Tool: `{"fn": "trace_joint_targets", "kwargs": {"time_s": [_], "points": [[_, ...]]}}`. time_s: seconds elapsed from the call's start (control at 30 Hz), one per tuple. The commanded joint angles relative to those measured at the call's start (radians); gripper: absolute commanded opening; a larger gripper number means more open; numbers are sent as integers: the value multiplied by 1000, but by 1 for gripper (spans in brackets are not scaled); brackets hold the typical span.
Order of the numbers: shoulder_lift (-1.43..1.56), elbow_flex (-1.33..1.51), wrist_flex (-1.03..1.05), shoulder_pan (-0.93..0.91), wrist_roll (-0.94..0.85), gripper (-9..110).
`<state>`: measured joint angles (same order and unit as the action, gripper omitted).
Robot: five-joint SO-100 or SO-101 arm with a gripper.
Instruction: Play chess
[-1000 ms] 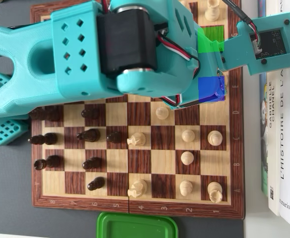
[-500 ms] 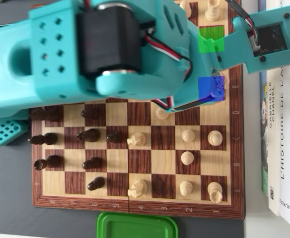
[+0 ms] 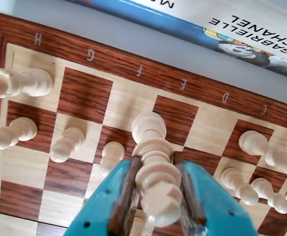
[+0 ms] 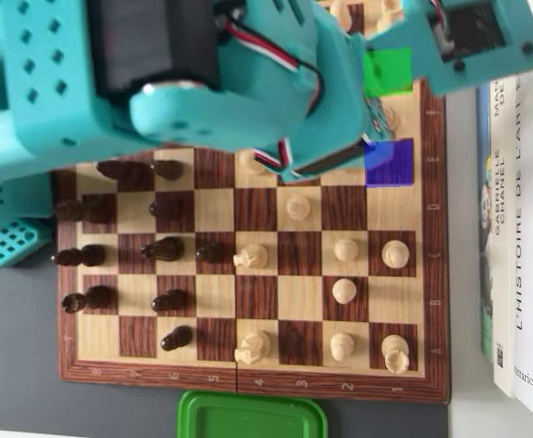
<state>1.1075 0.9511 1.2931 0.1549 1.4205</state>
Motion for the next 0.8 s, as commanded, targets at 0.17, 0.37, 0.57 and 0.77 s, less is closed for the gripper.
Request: {"fn": "trace_joint_targets", "kwargs": {"time_s": [0.17,0.37,0.57,0.77], "points": [[130,61,-37,52,5,4],[130,61,-77,103,37,4],[127,61,-77,146,52,4],[41,28,-77,155,52,4]]}}
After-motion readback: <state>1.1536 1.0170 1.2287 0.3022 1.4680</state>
